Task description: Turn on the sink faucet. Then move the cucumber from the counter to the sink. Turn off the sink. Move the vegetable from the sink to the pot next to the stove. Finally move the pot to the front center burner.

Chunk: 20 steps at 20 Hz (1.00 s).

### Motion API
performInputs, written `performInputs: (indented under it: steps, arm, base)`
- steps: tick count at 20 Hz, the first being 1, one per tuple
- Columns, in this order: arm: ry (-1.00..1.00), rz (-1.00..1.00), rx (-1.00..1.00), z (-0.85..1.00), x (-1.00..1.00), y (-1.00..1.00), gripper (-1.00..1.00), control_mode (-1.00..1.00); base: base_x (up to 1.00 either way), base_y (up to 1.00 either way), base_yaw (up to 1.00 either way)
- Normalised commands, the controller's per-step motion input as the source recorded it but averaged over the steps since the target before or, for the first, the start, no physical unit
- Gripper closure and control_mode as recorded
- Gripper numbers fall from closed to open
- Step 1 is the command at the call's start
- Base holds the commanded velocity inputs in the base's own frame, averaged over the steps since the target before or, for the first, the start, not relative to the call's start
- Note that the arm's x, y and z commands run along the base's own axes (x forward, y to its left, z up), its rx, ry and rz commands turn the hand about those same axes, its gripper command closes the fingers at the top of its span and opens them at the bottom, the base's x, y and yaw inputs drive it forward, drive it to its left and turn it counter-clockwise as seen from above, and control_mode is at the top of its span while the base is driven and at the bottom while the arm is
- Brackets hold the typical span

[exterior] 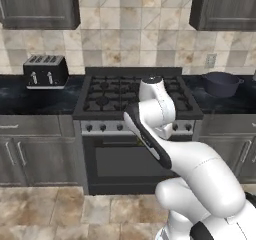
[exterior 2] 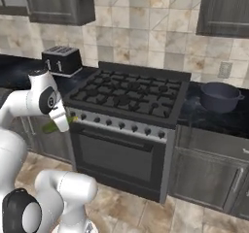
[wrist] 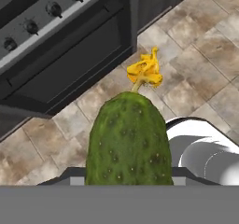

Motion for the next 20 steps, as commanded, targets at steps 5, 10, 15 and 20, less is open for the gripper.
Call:
performInputs:
  steps: [5, 10, 15, 20]
  arm:
    - [0.0, 0.0, 0.0, 0.0, 0.0, 0.0, 1.0, 1.0]
    - [0.0, 0.0, 0.0, 0.0, 0.0, 0.0, 1.0, 1.0]
    - [0.0, 0.0, 0.0, 0.0, 0.0, 0.0, 1.0, 1.0]
    - [0.0, 0.0, 0.0, 0.0, 0.0, 0.0, 1.0, 1.0]
  base:
    - [0.31, -0.45, -0.36]
    - [0.41, -0.44, -0.23]
    - [0.43, -0.37, -0.16]
    - [0.43, -0.38, -0.14]
